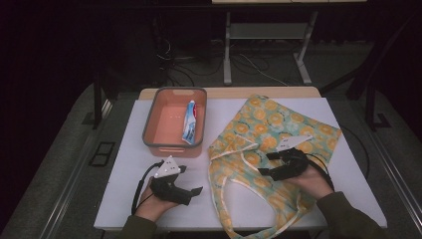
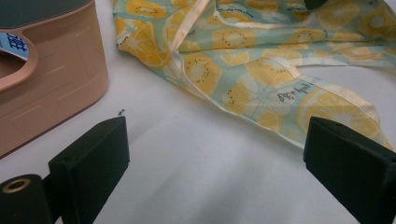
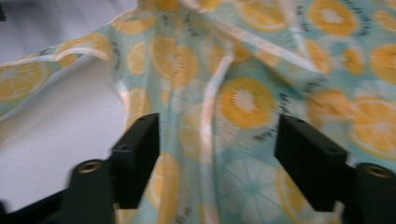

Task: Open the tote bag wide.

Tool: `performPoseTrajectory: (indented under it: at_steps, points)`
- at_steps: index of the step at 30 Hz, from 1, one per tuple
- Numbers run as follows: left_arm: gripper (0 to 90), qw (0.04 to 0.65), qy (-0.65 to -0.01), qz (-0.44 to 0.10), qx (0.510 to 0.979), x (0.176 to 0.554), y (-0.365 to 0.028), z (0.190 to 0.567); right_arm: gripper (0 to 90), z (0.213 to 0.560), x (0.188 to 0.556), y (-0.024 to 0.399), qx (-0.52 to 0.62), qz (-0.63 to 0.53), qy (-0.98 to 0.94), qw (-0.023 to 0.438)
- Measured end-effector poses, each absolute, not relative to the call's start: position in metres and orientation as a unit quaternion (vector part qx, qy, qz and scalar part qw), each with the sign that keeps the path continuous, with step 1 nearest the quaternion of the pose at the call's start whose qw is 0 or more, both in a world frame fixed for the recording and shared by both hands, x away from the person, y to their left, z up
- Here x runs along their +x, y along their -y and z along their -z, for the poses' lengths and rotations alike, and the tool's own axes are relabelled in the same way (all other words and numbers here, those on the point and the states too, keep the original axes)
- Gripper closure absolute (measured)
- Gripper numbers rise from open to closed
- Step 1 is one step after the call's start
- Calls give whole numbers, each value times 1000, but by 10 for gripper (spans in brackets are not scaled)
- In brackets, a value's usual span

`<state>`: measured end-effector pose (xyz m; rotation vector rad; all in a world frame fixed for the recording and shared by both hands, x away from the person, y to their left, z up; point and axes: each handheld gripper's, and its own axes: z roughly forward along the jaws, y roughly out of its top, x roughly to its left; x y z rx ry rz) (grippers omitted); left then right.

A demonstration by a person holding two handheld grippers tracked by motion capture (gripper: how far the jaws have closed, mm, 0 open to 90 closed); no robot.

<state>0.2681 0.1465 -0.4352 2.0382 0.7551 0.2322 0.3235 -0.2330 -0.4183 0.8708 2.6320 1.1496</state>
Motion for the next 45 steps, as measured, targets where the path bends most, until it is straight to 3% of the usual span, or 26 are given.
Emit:
performPoseTrajectory:
  at_steps: [6,12,15,16,19,20,21,24,25,27,34,39,45]
  points:
    - [56,459,-306,-94,829,268,-147,435,169,439,332,216,276,-343,-896,62]
    - [56,460,-306,-94,828,268,-147,435,177,449,335,212,272,-320,-904,77]
    - [56,458,-306,-94,829,268,-147,435,277,448,336,215,281,-325,-899,83]
    - [56,458,-305,-94,829,268,-146,435,398,447,338,220,287,-330,-895,91]
    - [56,457,-306,-94,830,268,-146,436,550,447,341,225,300,-334,-888,96]
    - [56,457,-306,-94,830,268,-146,436,550,447,341,225,300,-334,-888,96]
    - [56,457,-306,-93,830,268,-146,436,640,447,344,229,307,-339,-884,97]
    - [56,457,-306,-93,830,268,-146,436,708,447,346,231,312,-341,-882,98]
    - [56,457,-306,-93,830,268,-146,436,800,447,347,233,318,-341,-879,102]
    - [56,457,-306,-93,830,268,-146,436,869,448,348,234,322,-342,-877,99]
    - [56,458,-305,-93,830,268,-146,435,891,444,344,233,333,-360,-868,80]
    - [56,459,-304,-93,829,268,-147,435,890,430,335,226,321,-375,-865,90]
    - [56,458,-304,-92,830,268,-146,436,891,409,351,240,349,-401,-839,117]
